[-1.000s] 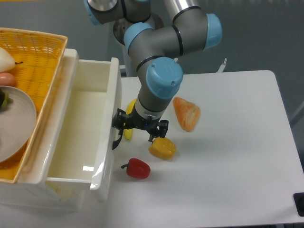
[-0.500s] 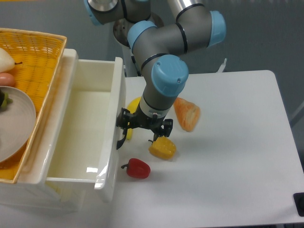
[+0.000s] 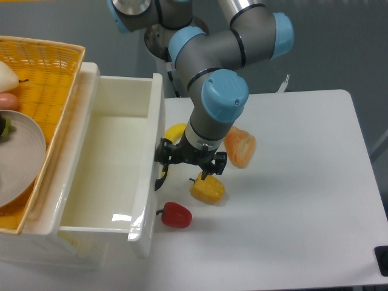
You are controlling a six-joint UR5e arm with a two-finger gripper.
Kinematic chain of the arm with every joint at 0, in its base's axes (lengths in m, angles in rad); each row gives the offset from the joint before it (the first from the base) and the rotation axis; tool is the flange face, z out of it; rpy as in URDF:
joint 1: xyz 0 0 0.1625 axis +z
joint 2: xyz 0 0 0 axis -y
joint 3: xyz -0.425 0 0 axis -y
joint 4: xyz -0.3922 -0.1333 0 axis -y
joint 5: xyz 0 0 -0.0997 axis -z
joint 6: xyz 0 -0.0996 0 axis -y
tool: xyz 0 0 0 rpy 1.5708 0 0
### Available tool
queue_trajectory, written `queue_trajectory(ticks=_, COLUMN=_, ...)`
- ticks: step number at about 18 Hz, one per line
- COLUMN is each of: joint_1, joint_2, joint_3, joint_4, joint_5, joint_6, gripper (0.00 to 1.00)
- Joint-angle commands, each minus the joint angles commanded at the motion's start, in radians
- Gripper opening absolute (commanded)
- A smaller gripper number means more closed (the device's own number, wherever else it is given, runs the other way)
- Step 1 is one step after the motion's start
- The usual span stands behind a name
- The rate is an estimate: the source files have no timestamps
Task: Slide the top white drawer open
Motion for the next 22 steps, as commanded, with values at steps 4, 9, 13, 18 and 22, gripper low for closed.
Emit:
queue_trajectory(ticks=4, joint_1=0.009, joint_2=-0.003, joint_3=0.000, joint_4=0.000, joint_5=0.000, joint_6=0.000, gripper=1.00)
queue_trajectory(ticks=9, joint_1=0.015, joint_2=-0.003, joint_3=0.000, joint_4=0.000, joint_5=0.000, joint_6=0.006, gripper=1.00)
queue_trajectory(ticks=13, joint_1=0.020, joint_2=-0.003, joint_3=0.000, joint_4=-0.002, joint_5=-0.005, joint_6=0.006, gripper=1.00)
queue_trajectory(ticks=18, joint_1=0.029, joint_2=-0.003, joint_3=0.000, joint_4=-0.003, joint_5=-0.044, joint_6=0.003, gripper=1.00)
queue_trajectory(ticks=22, joint_1=0.041, joint_2=-0.003, joint_3=0.000, joint_4=-0.003, joint_5=-0.073, joint_6=0.002, gripper=1.00)
